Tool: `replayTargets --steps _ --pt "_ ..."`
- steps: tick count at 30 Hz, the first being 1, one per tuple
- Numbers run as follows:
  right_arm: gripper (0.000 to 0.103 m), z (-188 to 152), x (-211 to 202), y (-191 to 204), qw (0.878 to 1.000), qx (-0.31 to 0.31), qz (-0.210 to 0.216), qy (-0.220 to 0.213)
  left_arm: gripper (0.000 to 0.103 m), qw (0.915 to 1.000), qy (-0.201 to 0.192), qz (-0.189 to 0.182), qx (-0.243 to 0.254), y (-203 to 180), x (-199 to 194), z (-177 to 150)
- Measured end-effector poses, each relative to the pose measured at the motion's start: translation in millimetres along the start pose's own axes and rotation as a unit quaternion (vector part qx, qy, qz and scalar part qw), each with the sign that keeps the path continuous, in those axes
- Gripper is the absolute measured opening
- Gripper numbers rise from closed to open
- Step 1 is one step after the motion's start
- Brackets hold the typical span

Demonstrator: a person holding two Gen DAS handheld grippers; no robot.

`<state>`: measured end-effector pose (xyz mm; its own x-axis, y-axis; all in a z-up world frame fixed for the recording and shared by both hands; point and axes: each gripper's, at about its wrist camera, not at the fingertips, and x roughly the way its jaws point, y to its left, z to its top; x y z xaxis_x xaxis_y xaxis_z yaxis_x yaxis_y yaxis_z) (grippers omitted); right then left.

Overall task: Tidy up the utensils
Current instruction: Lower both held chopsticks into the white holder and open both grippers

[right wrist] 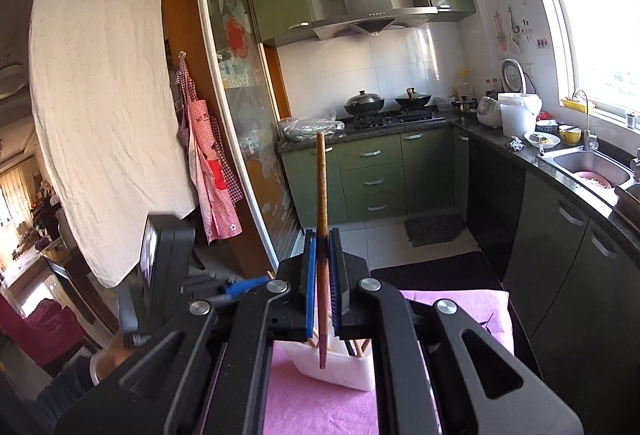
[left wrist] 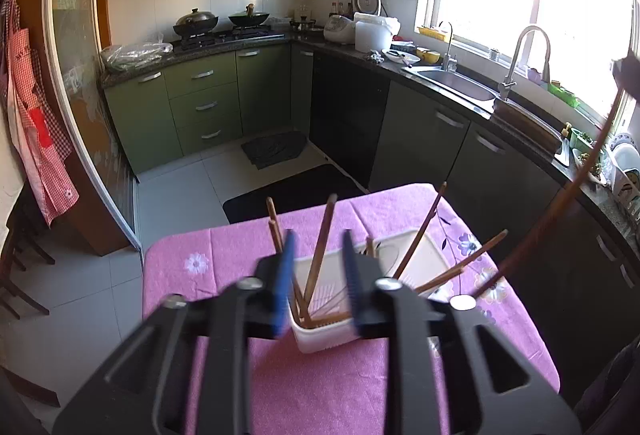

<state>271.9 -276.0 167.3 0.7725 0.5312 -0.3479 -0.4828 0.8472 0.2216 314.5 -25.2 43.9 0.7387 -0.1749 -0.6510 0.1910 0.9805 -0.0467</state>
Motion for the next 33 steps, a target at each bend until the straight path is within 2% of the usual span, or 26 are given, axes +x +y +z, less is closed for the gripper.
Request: replayTargets --steps 1,4,7,8,10,13,17,19,23,26,30,33 --pt "0.007 3 4 -1 1.000 0.002 -0.001 0.000 0.045 1.0000 -0.005 0.002 0.001 0 -2 -5" --pt "0.007 11 21 -1 1.000 0.003 -0.012 -0.003 0.048 0.9995 -0.029 0.009 0.008 -1 -15 -20" --pt "0.007 12 42 -1 0.999 -0.004 -0.034 0.007 0.060 0.9985 -0.055 0.004 0.001 -1 -37 -37" --pt "0.007 10 48 -2 0.999 -0.003 -0.037 0.013 0.061 0.9980 -0.062 0.003 0.001 -1 -44 -43" --pt "0.007 5 63 -5 0.999 -0.001 -0.039 0.026 0.063 0.9971 -0.076 0.004 -0.001 -2 -61 -60" --pt "0.007 -6 81 -9 0.998 0.002 -0.041 0.043 0.073 0.9959 -0.090 0.006 -0.002 -3 -80 -83" --pt "0.007 -24 98 -13 0.997 0.005 -0.045 0.058 0.087 0.9933 -0.112 0.027 -0.004 -3 -102 -113" --pt "0.007 -33 105 -15 0.997 0.005 -0.046 0.067 0.089 0.9916 -0.122 0.042 -0.012 0 -110 -126" --pt "0.007 -48 117 -15 0.995 0.000 -0.045 0.085 0.091 0.9921 -0.114 0.040 -0.036 6 -114 -142" --pt "0.010 -54 115 -13 0.995 -0.003 -0.044 0.088 0.092 0.9929 -0.104 0.040 -0.040 7 -113 -151" --pt "0.014 -55 78 -3 0.998 -0.009 -0.034 0.057 0.093 0.9931 -0.103 0.041 -0.038 5 -120 -162" --pt "0.030 -61 27 6 0.999 -0.017 -0.032 0.013 0.096 0.9929 -0.105 0.042 -0.036 0 -125 -173"
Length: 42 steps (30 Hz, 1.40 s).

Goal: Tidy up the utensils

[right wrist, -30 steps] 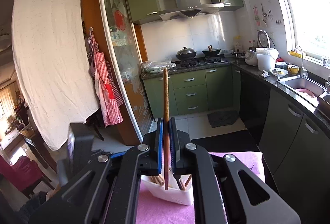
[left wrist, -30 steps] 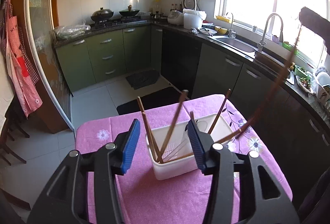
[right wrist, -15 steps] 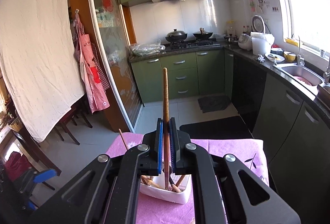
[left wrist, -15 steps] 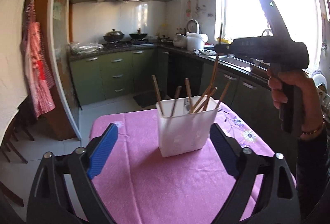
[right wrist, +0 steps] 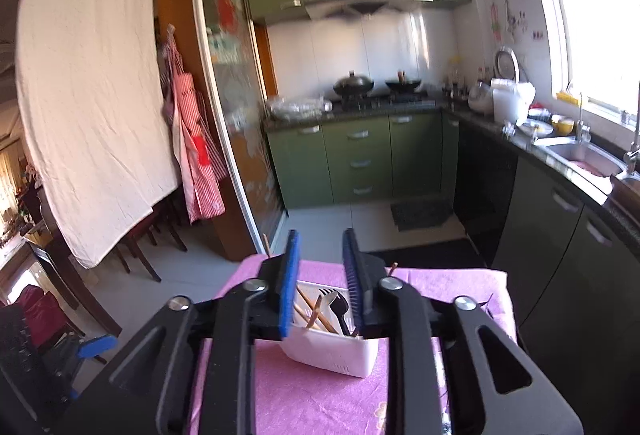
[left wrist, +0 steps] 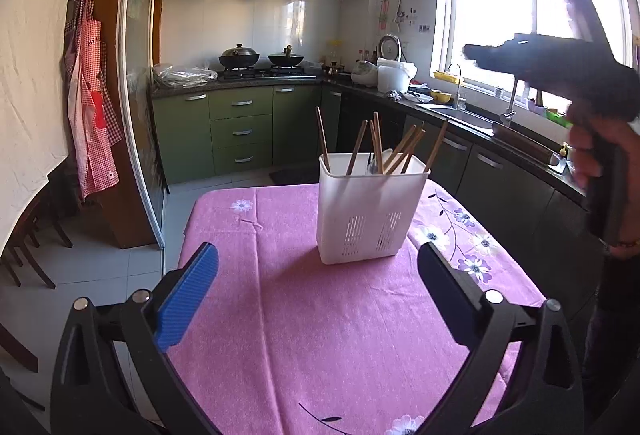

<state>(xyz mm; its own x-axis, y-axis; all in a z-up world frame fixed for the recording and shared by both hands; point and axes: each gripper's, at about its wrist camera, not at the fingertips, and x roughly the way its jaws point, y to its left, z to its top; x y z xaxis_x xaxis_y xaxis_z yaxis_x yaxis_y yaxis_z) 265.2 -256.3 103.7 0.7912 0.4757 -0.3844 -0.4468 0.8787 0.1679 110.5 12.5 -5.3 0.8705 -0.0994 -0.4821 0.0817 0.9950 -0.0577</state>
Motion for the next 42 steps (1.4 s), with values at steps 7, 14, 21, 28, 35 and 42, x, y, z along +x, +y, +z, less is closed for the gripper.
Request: replayTargets --steps 7,14,21,28,35,42 --pt "0.096 -92 -102 -6 0.998 0.009 -0.024 -0.066 0.096 0.9998 0.007 -0.011 -0.013 -5 -13 -25" --pt "0.099 -179 -154 11 0.997 0.006 -0.037 -0.071 0.096 1.0000 -0.005 0.005 -0.005 -13 -40 -41" --pt "0.099 -204 -177 45 0.994 -0.040 -0.062 -0.077 0.096 0.9994 -0.029 0.019 -0.009 -12 -74 -50" --pt "0.099 -209 -176 64 0.993 -0.059 -0.073 -0.074 0.096 0.9990 -0.031 0.029 -0.016 -6 -89 -57" --pt "0.099 -210 -175 69 0.993 -0.064 -0.073 -0.063 0.096 0.9992 -0.027 0.027 -0.012 -9 -91 -60" --pt "0.099 -210 -171 67 0.994 -0.060 -0.072 -0.054 0.096 0.9993 -0.027 0.026 -0.007 -12 -92 -59"
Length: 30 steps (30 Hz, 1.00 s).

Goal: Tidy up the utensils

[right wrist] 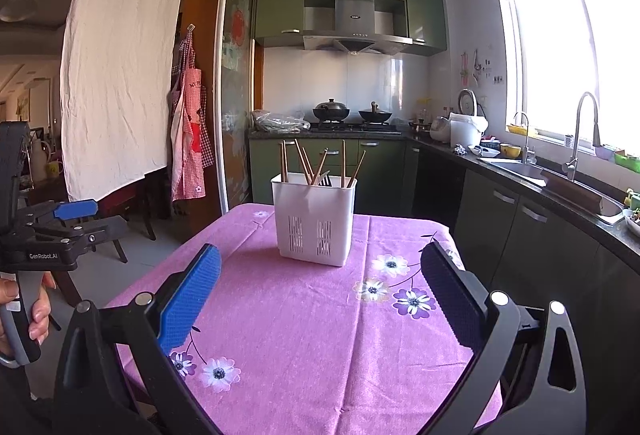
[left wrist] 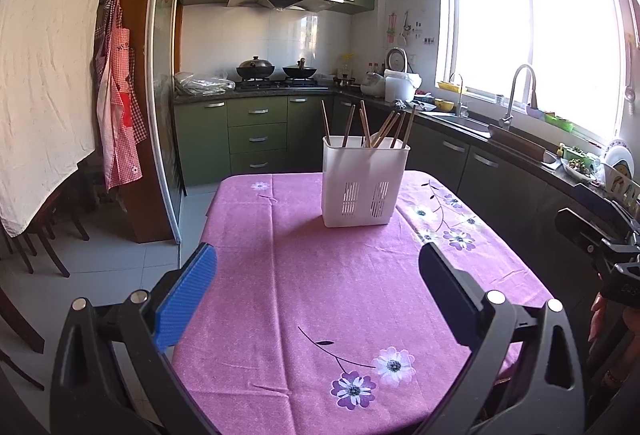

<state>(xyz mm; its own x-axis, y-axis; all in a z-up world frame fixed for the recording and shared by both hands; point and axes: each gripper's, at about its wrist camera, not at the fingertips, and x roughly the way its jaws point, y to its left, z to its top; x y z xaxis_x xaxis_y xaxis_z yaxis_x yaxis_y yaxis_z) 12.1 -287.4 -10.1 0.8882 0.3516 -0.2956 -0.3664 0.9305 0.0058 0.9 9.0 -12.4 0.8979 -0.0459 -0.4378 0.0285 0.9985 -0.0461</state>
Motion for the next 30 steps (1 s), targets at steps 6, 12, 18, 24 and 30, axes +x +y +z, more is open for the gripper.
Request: replayTargets --steps 6,12,18,24,30 --pt "0.099 -0.9 3.3 -1.1 1.000 0.001 0.001 0.004 0.096 1.0000 0.003 -0.001 0.001 -0.9 1.4 -0.8" --pt "0.099 -1.5 6.2 -0.4 1.000 0.004 0.005 0.011 0.096 1.0000 0.004 -0.003 0.001 -0.8 1.8 -1.0" --pt "0.099 -1.4 6.8 -0.6 1.000 0.003 0.005 0.011 0.096 1.0000 0.004 -0.002 0.001 -1.2 2.7 -0.3" --pt "0.099 -1.5 9.3 -1.2 1.000 0.004 0.007 0.013 0.096 1.0000 0.004 -0.002 0.002 -2.1 2.9 -0.6" --pt "0.099 -2.8 10.5 -2.6 1.000 0.004 0.008 0.014 0.096 1.0000 0.005 -0.003 0.003 -3.7 4.4 -1.6"
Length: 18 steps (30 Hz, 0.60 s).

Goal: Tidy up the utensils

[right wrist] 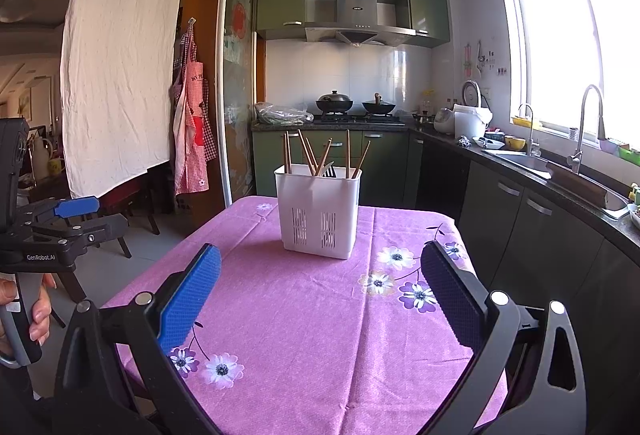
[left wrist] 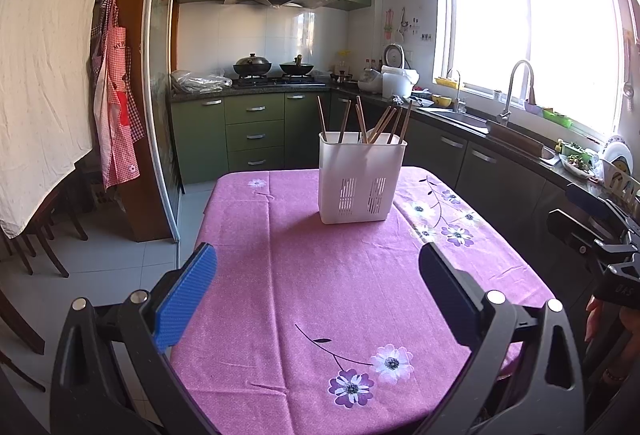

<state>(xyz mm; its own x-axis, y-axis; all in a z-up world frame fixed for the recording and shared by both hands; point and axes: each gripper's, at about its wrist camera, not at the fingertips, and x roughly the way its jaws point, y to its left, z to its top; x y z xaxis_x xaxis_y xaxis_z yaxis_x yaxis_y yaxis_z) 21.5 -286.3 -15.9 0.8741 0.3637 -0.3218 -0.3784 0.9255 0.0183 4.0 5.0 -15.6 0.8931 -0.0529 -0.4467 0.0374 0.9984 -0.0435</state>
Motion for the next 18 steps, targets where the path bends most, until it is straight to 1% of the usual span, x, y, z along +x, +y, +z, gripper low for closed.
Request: replayTargets --steps 5,12,18 --pt "0.099 -0.8 -0.2 1.4 1.000 0.000 0.000 0.000 0.096 0.9998 0.016 0.006 0.008 -3.0 4.7 -1.5" --pt "0.099 -2.6 1.1 0.6 1.000 -0.001 0.000 0.004 0.096 0.9999 0.011 0.003 0.004 -2.9 3.2 -2.7" --pt "0.099 -2.6 3.2 2.3 1.000 -0.001 0.001 0.006 0.096 0.9998 0.017 0.009 0.003 -1.1 6.2 -1.3"
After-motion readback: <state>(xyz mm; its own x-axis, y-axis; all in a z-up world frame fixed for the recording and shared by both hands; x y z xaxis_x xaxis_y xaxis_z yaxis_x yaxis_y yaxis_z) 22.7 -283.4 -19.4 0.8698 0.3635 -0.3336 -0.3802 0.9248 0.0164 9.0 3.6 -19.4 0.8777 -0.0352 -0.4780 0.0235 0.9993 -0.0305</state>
